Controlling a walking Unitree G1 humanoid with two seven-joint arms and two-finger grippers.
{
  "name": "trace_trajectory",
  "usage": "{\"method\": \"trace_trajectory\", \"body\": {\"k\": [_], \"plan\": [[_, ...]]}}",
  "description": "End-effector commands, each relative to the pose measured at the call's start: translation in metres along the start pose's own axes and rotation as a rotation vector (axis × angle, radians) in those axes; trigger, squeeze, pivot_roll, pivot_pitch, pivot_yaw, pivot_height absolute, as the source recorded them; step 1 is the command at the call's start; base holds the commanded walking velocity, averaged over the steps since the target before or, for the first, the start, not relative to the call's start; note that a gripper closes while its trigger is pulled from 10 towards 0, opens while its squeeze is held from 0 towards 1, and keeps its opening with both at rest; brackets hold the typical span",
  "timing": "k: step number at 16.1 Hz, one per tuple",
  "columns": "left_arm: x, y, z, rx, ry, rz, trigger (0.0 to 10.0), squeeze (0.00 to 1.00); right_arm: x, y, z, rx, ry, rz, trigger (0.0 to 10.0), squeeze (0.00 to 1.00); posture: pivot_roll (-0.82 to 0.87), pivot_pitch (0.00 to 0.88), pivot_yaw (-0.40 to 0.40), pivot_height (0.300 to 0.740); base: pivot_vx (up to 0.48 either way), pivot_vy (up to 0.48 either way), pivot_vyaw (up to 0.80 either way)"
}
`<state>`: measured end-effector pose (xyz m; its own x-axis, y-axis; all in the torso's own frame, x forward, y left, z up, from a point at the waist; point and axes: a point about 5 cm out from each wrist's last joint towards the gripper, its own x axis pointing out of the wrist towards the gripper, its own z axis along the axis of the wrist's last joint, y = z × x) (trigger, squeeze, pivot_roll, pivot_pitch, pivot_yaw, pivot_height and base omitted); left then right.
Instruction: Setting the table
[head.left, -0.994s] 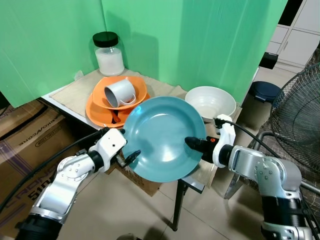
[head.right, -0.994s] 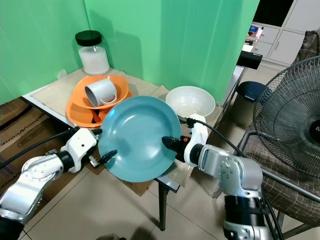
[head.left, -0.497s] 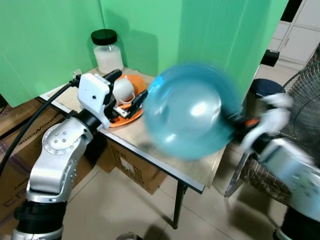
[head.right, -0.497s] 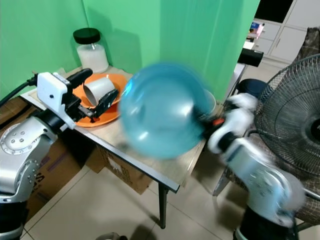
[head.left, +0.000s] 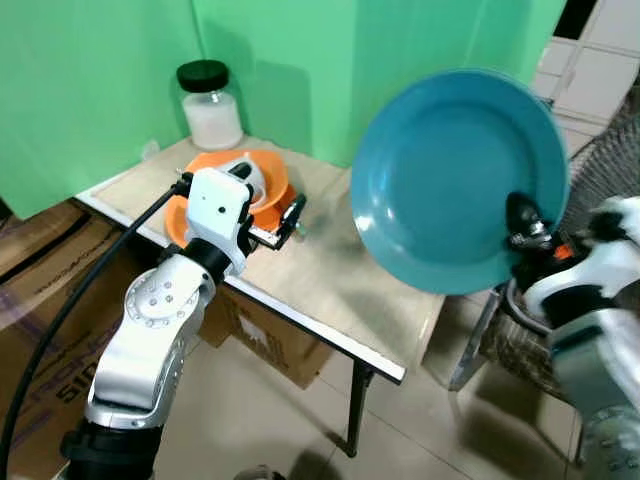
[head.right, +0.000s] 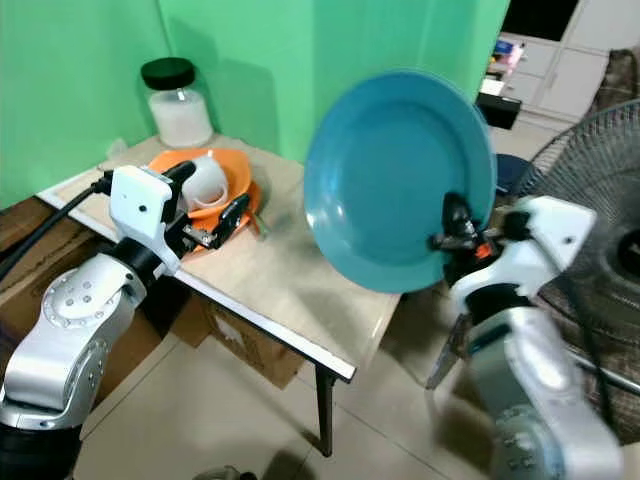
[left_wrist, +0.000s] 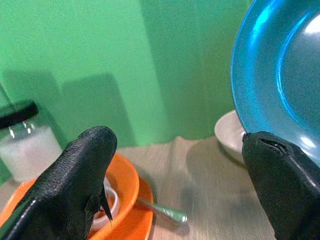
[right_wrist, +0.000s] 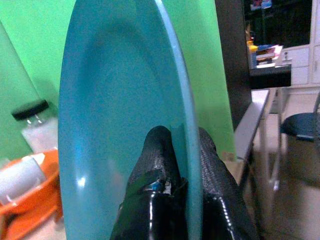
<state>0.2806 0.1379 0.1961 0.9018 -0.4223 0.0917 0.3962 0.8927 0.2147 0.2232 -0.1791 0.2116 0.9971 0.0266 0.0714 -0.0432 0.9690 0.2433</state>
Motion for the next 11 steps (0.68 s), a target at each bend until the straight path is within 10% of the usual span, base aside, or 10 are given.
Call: {"method": "trace_trajectory", "body": {"k": [1, 11], "plan": [[-0.003, 0.002, -0.006, 0.008, 0.040, 0.034, 10.0, 0.00, -0.001, 0.008, 0.007, -0.071, -0.068, 0.029, 10.0, 0.00, 0.00, 0.000, 0.052, 0.740, 0.000, 0.000, 0.00], [-0.010, 0.024, -0.004, 0.075, 0.065, 0.095, 10.0, 0.00, 0.003, 0.012, -0.007, -0.084, -0.116, -0.005, 10.0, 0.00, 0.01, 0.000, 0.032, 0.740, 0.000, 0.000, -0.64]]}}
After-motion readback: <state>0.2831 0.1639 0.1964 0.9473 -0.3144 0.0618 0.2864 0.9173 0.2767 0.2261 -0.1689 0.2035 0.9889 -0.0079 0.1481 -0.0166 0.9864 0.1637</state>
